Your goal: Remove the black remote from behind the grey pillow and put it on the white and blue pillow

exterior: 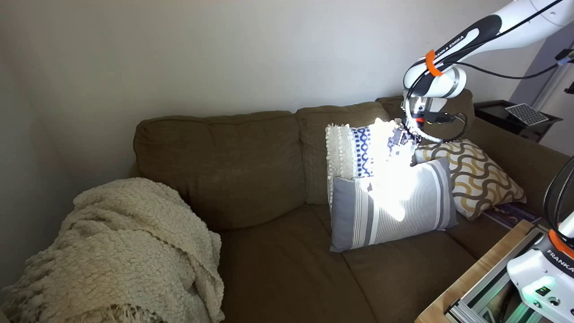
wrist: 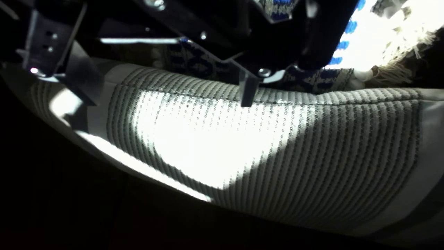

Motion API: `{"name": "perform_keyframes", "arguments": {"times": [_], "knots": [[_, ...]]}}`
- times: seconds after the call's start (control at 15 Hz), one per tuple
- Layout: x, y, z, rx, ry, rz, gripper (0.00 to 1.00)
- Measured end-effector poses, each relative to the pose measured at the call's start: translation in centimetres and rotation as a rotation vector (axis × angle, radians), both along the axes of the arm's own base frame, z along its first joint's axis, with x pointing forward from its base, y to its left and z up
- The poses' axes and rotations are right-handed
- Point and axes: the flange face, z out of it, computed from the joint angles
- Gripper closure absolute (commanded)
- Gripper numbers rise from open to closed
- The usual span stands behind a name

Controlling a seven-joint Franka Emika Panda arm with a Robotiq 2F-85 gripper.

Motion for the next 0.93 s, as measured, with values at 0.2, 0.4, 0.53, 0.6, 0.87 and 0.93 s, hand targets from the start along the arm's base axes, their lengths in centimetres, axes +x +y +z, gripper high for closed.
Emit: {"name": "perform_keyframes", "arguments": {"times": [0.2, 0.4, 0.53, 0.6, 0.87, 0.93], "knots": [[0.6, -2.3, -2.9, -0.014, 0.008, -0.040, 0.00], [1.5, -3.8, -5.3, -0.030, 0.007, -0.074, 0.00], [2.3, -4.5, -6.4, -0.042, 0.008, -0.112, 0.00], [2.8, -4.7, -6.8, -0.048, 0.009, -0.133, 0.00], [4.5, -5.2, -8.8, -0.073, 0.013, -0.197, 0.00], [4.8, -5.3, -9.2, -0.078, 0.016, -0.207, 0.00]]}}
